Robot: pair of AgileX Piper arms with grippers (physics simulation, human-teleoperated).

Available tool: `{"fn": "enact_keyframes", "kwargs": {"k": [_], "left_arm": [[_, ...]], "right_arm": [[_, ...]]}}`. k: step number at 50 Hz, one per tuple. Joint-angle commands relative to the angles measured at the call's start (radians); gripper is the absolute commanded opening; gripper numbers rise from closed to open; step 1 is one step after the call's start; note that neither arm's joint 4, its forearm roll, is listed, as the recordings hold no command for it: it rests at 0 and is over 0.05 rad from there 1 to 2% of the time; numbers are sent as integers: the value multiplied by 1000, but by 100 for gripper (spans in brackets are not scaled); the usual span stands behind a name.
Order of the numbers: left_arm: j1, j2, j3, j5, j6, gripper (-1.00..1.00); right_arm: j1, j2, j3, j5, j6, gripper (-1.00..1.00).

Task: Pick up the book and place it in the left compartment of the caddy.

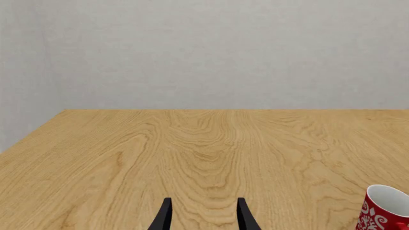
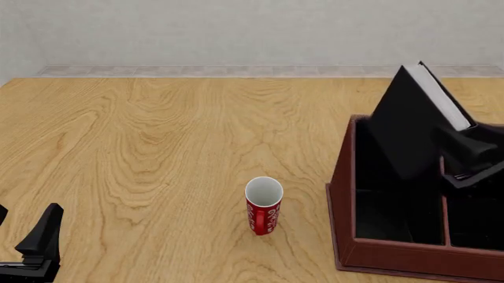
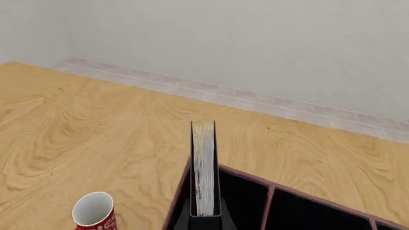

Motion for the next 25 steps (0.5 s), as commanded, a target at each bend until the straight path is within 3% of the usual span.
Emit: {"fn": "enact_keyframes", "kwargs": {"k": [1, 25], "left_arm": [[0, 0, 0, 0, 0, 100], [0, 0, 0, 0, 0, 100]], "right_arm": [[-38, -33, 14, 25, 20, -100], [-56, -3, 52, 24, 0, -100]]}}
